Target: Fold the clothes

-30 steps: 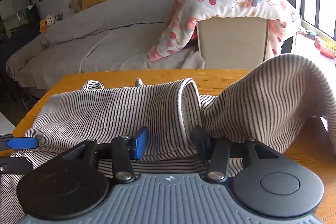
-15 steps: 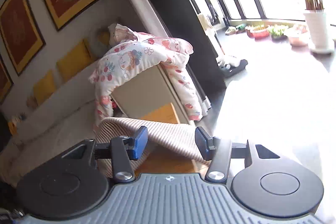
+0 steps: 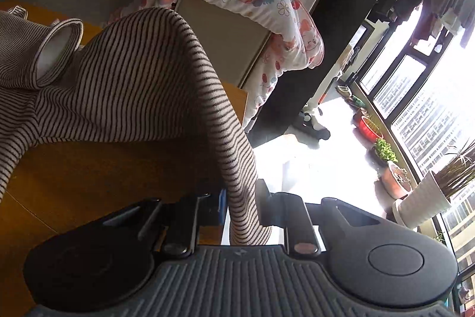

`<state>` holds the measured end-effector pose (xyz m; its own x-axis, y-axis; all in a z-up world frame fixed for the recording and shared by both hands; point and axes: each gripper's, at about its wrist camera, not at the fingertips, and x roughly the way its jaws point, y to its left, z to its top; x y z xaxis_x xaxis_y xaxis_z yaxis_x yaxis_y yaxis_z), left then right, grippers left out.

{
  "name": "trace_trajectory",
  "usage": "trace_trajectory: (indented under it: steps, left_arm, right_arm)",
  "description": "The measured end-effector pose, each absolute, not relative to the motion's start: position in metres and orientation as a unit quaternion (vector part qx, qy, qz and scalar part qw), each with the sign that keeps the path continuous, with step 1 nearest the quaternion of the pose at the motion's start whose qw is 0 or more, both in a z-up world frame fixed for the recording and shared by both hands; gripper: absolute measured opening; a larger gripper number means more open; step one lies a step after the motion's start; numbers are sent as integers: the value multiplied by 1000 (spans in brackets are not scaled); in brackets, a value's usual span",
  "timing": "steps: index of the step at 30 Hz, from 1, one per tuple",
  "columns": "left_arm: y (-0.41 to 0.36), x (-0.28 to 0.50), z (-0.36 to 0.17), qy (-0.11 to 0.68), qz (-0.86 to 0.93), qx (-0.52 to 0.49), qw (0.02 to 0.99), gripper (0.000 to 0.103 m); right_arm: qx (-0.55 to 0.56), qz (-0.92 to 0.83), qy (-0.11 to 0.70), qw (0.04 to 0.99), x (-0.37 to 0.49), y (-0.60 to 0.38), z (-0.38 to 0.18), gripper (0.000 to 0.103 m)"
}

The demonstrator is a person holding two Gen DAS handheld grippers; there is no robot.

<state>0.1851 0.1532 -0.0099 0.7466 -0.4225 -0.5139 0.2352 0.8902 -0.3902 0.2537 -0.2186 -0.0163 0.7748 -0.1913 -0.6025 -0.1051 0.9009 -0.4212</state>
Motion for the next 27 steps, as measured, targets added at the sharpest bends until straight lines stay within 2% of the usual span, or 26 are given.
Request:
trace_trajectory:
  steps: [9, 11, 14, 18, 19, 20, 21, 22, 23, 27]
  left_arm:
    - [162, 185, -12, 301, -187, -182, 917, 103]
    - [162, 184, -12, 301, -187, -182, 917, 103]
    - [163, 184, -12, 300, -188, -185, 917, 103]
    - [167, 183, -12, 298, -191, -198, 914, 103]
    - [168, 183, -12, 297, -192, -202, 913, 103]
    - [170, 183, -13, 296, -193, -205, 913, 103]
    - [170, 183, -13, 296, -194, -208, 912, 103]
    - [171, 183, -13, 296, -195, -211, 911, 103]
    - [172, 183, -13, 295, -195, -212, 911, 103]
    - [172, 183, -13, 295, -197, -216, 910, 103]
  right_arm:
    - [-105, 130, 313, 935, 219, -165, 109, 5]
    - [-65, 188, 303, 932, 212, -142, 134, 0]
    - [-37, 258, 283, 923, 208, -102, 155, 0]
    - [-81, 295, 256, 917, 201, -62, 163, 1]
    - [-104, 298, 249, 916, 196, -55, 162, 3]
    - [-135, 295, 243, 914, 190, -50, 159, 11]
    - [-169, 290, 239, 911, 182, -47, 153, 25]
    - [-203, 285, 235, 907, 174, -46, 145, 34]
    - [-239, 281, 234, 899, 166, -47, 135, 47]
    - [-360, 247, 274, 857, 140, -61, 83, 49]
